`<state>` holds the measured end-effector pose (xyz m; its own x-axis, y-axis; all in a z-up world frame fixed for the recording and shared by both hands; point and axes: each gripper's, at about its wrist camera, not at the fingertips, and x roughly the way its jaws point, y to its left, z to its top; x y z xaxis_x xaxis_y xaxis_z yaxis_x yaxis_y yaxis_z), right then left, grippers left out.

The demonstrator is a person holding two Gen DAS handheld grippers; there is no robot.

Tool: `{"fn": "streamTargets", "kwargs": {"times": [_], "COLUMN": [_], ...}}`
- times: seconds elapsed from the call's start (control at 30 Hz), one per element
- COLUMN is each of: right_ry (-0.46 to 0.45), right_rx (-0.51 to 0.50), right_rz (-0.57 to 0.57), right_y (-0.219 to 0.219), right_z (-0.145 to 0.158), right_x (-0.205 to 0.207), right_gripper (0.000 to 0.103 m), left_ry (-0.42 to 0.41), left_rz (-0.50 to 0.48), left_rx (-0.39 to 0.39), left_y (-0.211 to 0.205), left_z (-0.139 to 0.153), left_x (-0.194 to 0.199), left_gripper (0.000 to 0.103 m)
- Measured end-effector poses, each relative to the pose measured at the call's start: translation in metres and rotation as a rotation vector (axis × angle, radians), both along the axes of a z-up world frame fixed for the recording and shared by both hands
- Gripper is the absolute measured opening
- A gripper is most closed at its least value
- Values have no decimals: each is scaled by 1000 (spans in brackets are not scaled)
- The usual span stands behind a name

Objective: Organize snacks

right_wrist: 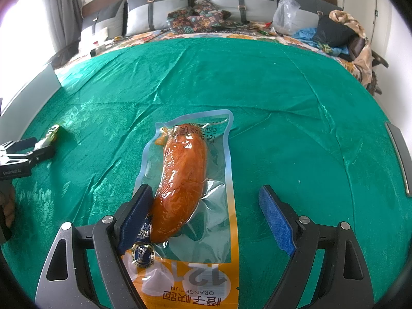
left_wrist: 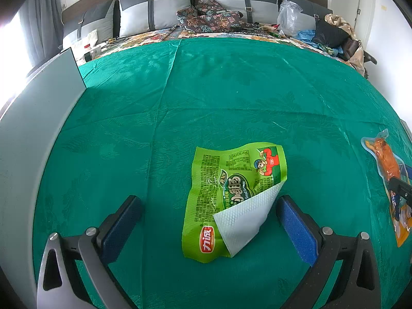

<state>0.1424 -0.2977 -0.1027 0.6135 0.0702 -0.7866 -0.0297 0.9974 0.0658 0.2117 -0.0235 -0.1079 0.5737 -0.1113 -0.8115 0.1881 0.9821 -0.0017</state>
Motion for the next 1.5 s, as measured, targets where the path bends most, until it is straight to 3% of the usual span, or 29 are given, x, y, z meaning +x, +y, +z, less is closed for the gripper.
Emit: {"fn": "streamTargets", "kwargs": {"times": [0.2,0.27,0.3,0.33,0.37,0.43,0.47,0.5,0.53,0.57,0.63,0.73,0.77,0.8,0.83,0.87,0.9,0.97,1.03,1.07,1.1,1.17,1.27,1.33,1.4,1.5], "right_ry": [0,-1,8,28,63,95,109,134,135,135,145,182,193,194,190,190,183,175,257,361,379,334,360,337,329,332], "right_rx": [2,7,17,30,37,80,137,245,317,419,524,528,481,420,369,325,289,193,141,120,63,-42,-10,26,147,197], "right_rz": [-1,-2,-6,-9,-18,-10,-19,-34,-51,-68,-103,-119,-137,-159,-175,-186,-203,-245,-280,-260,-228,-145,-120,-101,-130,-153], "right_y": [0,-1,-1,-3,-5,-10,-16,-28,-37,-50,-63,-68,-65,-62,-58,-51,-47,-35,-20,-6,6,29,28,19,0,-16], "right_z": [0,0,0,1,4,10,13,13,15,18,17,14,16,20,24,31,36,45,34,15,9,7,13,27,34,26], "right_x": [0,0,1,3,7,13,15,17,17,14,8,0,-3,-3,-3,-2,-2,4,23,38,46,57,62,60,53,45], "right_gripper": [87,87,87,86,84,54,51,41,4,5,4,7,11,19,53,76,86,86,86,86,92,88,72,35,35,35], "left_ry": [18,20,9,10,30,43,51,54,50,44,30,20,17,14,12,8,0,-12,-18,-19,-23,-41,-65,-74,-80,-89], "left_rz": [-11,-29,-43,-45,-49,-42,-41,-41,-41,-42,-46,-49,-48,-44,-42,-41,-38,-35,-26,-20,-15,-8,5,24,44,62], "left_rx": [4,-2,-5,4,-7,-44,-62,-84,-106,-128,-170,-225,-239,-258,-271,-280,-289,-300,-310,-316,-323,-333,-343,-359,-378,-384], "left_y": [0,0,1,0,1,5,7,9,12,14,18,25,27,31,33,35,38,42,46,49,53,62,77,89,98,105], "left_z": [1,5,9,11,12,15,16,19,23,28,39,54,59,64,68,71,75,80,85,89,93,104,119,126,130,133], "left_x": [2,2,1,2,4,3,2,-2,-6,-11,-22,-36,-39,-44,-47,-51,-55,-62,-66,-69,-71,-79,-90,-94,-96,-97], "left_gripper": [102,85,57,48,48,46,46,46,46,46,46,46,46,46,46,46,46,46,46,46,46,46,46,46,46,46]}}
